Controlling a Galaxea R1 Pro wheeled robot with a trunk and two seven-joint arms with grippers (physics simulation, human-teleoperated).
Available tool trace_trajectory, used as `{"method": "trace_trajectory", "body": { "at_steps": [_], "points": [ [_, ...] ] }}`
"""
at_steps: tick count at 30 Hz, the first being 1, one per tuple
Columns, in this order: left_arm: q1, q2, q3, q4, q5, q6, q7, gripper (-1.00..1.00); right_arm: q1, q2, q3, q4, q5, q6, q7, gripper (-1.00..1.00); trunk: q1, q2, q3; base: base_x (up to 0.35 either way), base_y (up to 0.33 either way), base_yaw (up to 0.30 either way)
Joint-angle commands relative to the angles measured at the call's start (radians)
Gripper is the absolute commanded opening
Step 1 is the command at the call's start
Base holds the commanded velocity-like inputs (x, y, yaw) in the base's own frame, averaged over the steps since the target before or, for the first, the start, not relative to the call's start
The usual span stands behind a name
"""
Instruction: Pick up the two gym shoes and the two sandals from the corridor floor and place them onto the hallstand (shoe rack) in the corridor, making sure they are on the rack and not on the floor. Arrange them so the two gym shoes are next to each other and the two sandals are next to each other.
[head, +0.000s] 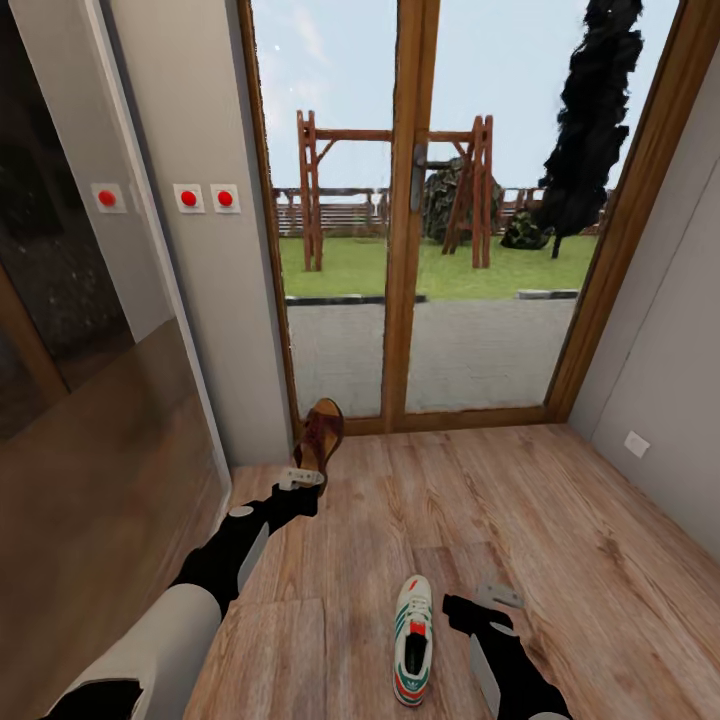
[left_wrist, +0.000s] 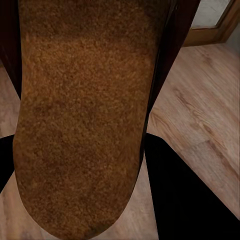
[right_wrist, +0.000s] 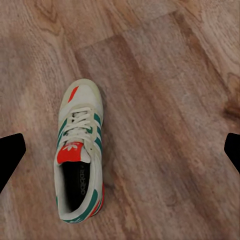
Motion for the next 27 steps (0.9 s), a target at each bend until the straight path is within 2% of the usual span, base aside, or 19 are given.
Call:
{"method": "trace_trajectory", "body": {
  "at_steps": [1, 11, 27],
  "points": [
    [0.000, -0.002, 0.008, -0.002, -0.013, 0.005, -0.009, -1.00, 0.000, 0.001, -0.005, -0.002, 0.011, 0.007, 0.001, 1.00, 0.000, 0.000, -0.001, 0.002, 0.000, 0.000],
    [0.000, -0.001, 0.008, -0.002, -0.013, 0.005, -0.009, -1.00, 0.000, 0.001, -0.004, -0.003, 0.011, 0.007, -0.001, 1.00, 0.000, 0.000, -0.001, 0.002, 0.000, 0.000],
    [0.000, 0.002, 0.010, -0.003, -0.014, 0.005, -0.009, -1.00, 0.000, 0.001, -0.004, -0.001, 0.011, 0.008, -0.002, 1.00, 0.000, 0.000, -0.001, 0.067, 0.009, 0.000]
  ]
}}
